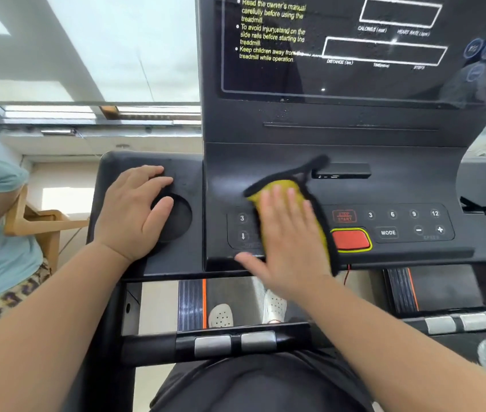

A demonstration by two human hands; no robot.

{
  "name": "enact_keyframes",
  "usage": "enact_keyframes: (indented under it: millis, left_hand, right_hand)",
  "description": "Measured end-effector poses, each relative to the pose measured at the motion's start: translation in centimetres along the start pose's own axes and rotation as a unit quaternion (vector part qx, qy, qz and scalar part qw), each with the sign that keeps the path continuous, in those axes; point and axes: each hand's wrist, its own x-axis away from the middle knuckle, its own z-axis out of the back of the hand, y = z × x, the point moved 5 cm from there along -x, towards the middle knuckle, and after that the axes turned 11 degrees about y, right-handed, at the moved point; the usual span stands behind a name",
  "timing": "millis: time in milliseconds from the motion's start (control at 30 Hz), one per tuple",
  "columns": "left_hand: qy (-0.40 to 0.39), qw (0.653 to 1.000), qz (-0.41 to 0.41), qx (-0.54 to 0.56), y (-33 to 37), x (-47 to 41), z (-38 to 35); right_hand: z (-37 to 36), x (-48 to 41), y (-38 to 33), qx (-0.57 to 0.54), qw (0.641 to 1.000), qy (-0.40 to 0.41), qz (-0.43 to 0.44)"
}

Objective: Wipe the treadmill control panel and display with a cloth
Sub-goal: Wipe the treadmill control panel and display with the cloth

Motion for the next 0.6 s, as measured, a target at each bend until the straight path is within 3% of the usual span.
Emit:
enact_keyframes:
  millis: [100,167,267,400,600]
  left_hand:
    - [0.001,1.0,0.008,0.005,-0.1,0.1,0.1]
    - [0.001,1.0,0.015,0.012,-0.2,0.1,0.0]
    - [0.008,0.999,0.027,0.027,-0.4,0.1,0.0]
    - [0.032,0.997,0.036,0.064,-0.4,-0.4,0.5]
    - [0.072,0.99,0.047,0.116,1.3,-1.7,1.3]
  right_hand:
    - [0.4,0.1,2.7,0.019,0.994,-0.021,-0.109]
    - [0.6,-0.6,1.3,0.009,0.993,-0.025,-0.114]
    - [0.4,-1.5,-4.0,-0.036,0.998,-0.045,0.006]
    - [0.3,-4.8,-7.5,-0.079,0.977,-0.032,0.193]
    - [1.1,-10.1,-3.5,0.012,0.966,0.068,0.25]
